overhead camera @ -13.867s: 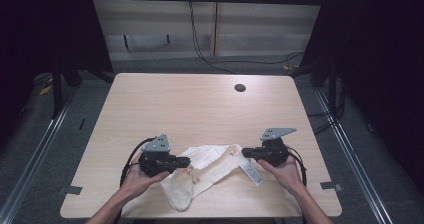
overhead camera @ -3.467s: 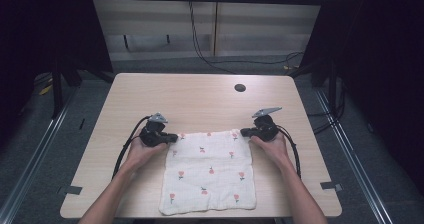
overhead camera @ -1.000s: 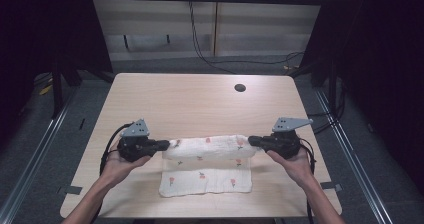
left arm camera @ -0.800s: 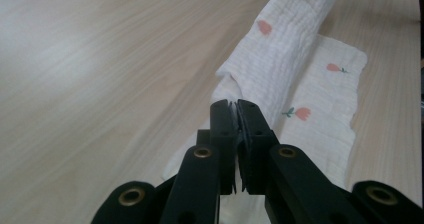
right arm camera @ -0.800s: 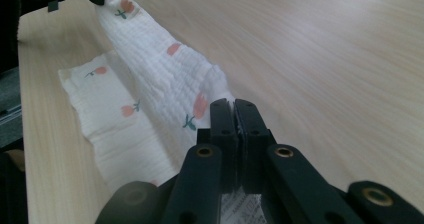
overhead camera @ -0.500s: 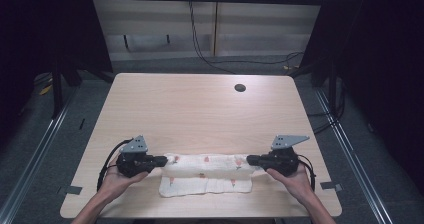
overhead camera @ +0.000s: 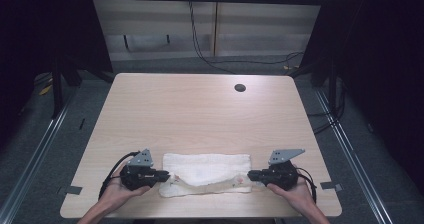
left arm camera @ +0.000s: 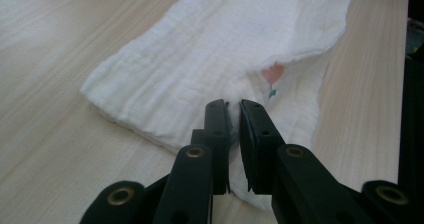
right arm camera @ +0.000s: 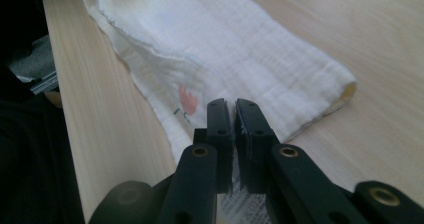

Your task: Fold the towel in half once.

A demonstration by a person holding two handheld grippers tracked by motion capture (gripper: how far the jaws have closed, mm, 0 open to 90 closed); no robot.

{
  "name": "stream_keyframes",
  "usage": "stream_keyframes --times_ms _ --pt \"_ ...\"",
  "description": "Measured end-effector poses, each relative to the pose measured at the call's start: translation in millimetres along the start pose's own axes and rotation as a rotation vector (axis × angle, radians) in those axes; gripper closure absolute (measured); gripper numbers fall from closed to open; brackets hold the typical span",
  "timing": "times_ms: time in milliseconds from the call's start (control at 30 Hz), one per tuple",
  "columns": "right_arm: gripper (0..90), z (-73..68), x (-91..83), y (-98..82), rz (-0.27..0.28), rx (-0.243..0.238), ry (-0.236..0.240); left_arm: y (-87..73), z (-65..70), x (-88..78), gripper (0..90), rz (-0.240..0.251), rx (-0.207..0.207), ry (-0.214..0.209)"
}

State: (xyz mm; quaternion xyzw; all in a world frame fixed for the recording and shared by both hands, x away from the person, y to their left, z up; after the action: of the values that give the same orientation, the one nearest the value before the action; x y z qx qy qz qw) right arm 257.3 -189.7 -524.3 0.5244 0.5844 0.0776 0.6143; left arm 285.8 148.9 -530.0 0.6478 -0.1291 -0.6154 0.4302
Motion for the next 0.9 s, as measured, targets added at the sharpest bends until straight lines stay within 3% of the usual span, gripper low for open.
stream_keyframes --times_ms 300,467,667,800,900 --pt "76.4 -15.0 1.2 -5.3 -0.021 -0.012 0.013 3.3 4.7 -6.1 77.6 0.026 -0.002 -0.008" --pt "68.7 -19.0 -5.6 -2.9 0.003 -0.002 0.015 4.4 5.4 -16.1 73.8 0.060 -0.008 -0.026" --pt "59.2 -21.1 -9.5 -1.2 0.020 0.018 0.034 5.6 -1.3 -24.1 70.0 0.097 -0.038 -0.018" --pt "57.8 -18.3 -8.0 3.0 0.023 0.028 0.030 7.6 -5.1 -18.2 67.3 0.067 -0.036 0.006" --pt "56.4 -14.4 0.2 3.1 -0.025 0.006 -0.024 11.9 -12.4 -7.5 64.9 0.041 -0.041 0.022"
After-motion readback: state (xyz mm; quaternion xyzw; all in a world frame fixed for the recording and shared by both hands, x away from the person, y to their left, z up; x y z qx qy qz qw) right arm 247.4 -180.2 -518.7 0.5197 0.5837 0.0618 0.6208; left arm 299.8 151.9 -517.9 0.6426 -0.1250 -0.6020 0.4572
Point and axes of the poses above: each handheld gripper's, and its own axes: x roughly forward along the jaws, y roughly out of its top, z roughly to its right, the point moved 7 cm from there along x, roughly forward along the jaws, and after that the axes turned 2 degrees about y, right-handed, at the moved point
